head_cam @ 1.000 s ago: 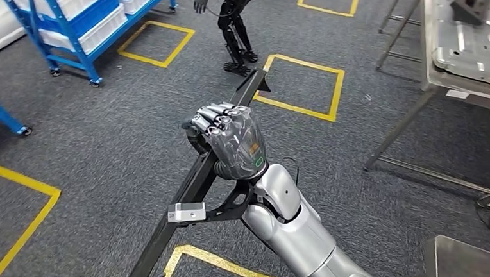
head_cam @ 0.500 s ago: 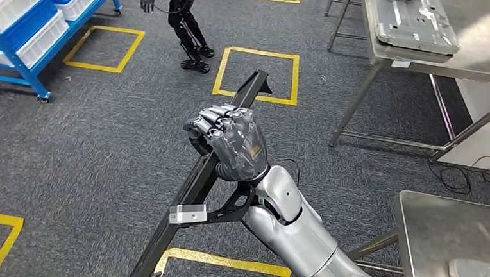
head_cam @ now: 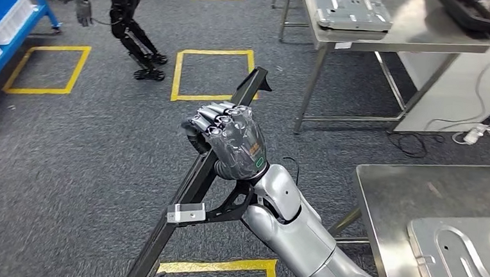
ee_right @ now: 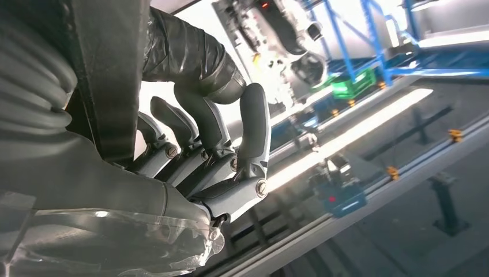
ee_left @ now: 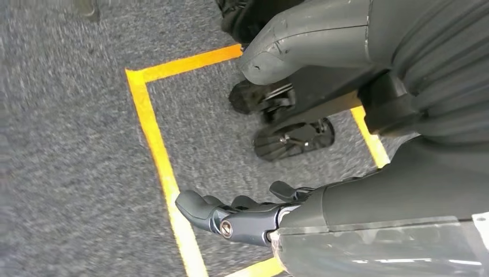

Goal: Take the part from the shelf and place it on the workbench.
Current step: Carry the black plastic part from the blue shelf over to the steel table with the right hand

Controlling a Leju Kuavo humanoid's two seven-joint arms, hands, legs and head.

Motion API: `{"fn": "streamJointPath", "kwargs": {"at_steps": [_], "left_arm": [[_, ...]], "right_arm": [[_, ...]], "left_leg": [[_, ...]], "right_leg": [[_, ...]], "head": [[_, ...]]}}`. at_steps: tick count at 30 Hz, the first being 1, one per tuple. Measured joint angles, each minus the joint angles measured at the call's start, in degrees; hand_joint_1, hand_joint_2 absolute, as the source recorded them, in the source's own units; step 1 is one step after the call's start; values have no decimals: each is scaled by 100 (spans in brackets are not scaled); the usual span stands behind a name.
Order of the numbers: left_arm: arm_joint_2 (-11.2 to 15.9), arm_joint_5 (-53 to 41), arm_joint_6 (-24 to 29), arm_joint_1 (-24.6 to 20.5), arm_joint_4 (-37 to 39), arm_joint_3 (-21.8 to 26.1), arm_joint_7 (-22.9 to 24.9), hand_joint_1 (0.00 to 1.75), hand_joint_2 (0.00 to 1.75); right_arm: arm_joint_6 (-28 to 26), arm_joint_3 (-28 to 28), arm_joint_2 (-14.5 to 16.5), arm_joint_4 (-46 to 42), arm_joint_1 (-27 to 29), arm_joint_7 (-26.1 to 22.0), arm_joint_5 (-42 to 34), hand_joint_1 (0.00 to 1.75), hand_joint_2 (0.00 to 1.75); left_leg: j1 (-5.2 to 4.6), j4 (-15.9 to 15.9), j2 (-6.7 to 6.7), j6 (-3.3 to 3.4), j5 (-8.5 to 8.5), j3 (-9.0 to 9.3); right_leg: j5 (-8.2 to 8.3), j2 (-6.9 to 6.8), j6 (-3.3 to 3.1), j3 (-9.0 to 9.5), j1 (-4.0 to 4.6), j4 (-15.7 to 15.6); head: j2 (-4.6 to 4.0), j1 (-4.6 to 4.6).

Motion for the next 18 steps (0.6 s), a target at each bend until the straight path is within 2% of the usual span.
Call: {"fn": "streamJointPath", "kwargs": {"at_steps": [1,2,3,4,5,6,7,8,9,10,11,12,13,15,16,17,18], "left_arm": [[1,4,-8,-1,0,0,8,0,175],[3,7,-13,-1,0,-1,17,0,175],[1,8,-15,-3,0,-2,26,0,175],[-1,13,-15,-7,0,-3,31,0,175],[-2,17,-15,-13,0,-5,33,0,175],[-4,21,-16,-17,0,-7,34,0,175],[-2,26,-16,-16,0,-8,37,0,175],[2,27,-15,-8,0,-8,41,0,175],[5,30,-12,2,0,-7,50,0,175],[8,34,-8,8,0,-7,61,0,175],[10,39,-5,6,0,-8,69,0,175],[9,42,-3,-2,0,-8,76,0,175],[8,44,-1,-15,0,-9,80,0,175],[-2,47,3,-34,0,-11,86,0,175],[-5,49,7,-42,0,-13,90,0,175],[-9,50,10,-50,0,-13,94,0,175],[-11,51,12,-61,0,-14,96,0,175]], "right_arm": [[1,1,6,0,-3,0,-8,175,175],[1,2,10,1,-5,0,-18,175,175],[1,3,14,1,-3,0,-27,175,175],[-1,1,13,1,-1,0,-34,175,175],[-3,-2,12,1,-5,0,-39,175,175],[-4,-4,13,1,-10,-1,-46,175,175],[-5,-5,13,1,-12,-1,-55,175,175],[-5,-5,13,6,-15,-1,-69,175,175],[-5,-5,12,14,-13,-2,-86,175,175],[-5,-5,11,27,-11,-3,-99,175,175],[-5,-5,10,39,-11,-5,-110,175,175],[-5,-5,10,48,-15,-11,-118,175,175],[-5,-5,11,52,-24,-24,-125,175,175],[-4,-5,17,54,-66,-57,-147,175,175],[-4,-6,21,56,-88,-73,-160,175,175],[-3,-7,25,60,-105,-81,-172,175,175],[-3,-9,28,63,-112,-86,-182,175,175]], "left_leg": [[1,-102,-90,10,-1,42],[-8,-122,-112,26,-8,48],[-7,-138,-56,60,5,51],[-8,-165,10,99,28,55],[-3,-192,78,146,52,60],[0,-220,154,188,72,64],[-11,-231,230,217,80,65],[-24,-235,308,236,79,62],[-37,-234,392,243,76,58],[-48,-234,477,248,72,56],[-57,-233,559,252,68,56],[-66,-233,635,252,62,63],[-76,-233,702,250,53,76],[-109,-229,817,226,29,96],[-123,-227,874,208,18,103],[-134,-227,935,189,9,108],[-139,-230,1000,171,2,119]], "right_leg": [[8,62,35,-31,-10,12],[29,125,75,-62,-18,11],[50,185,115,-85,-26,-2],[47,157,146,-100,-22,5],[-7,41,172,-138,-6,74],[-128,-129,189,-221,10,255],[-303,-328,198,-349,19,546],[-495,-463,207,-518,25,913],[-641,-525,211,-678,23,1263],[-695,-553,209,-772,23,1477],[-642,-571,198,-763,25,1485],[-497,-599,177,-639,32,1276],[-306,-674,140,-424,50,902],[-79,-929,50,-37,131,188],[-45,-1012,13,51,168,1],[-55,-1027,-8,67,195,-64],[-40,-958,-25,56,196,-77]], "head": [[0,1],[0,1],[0,0],[0,2],[0,7],[0,11],[0,15],[0,19],[0,18],[0,18],[0,18],[0,17],[0,18],[0,17],[0,17],[0,16],[0,16]]}}
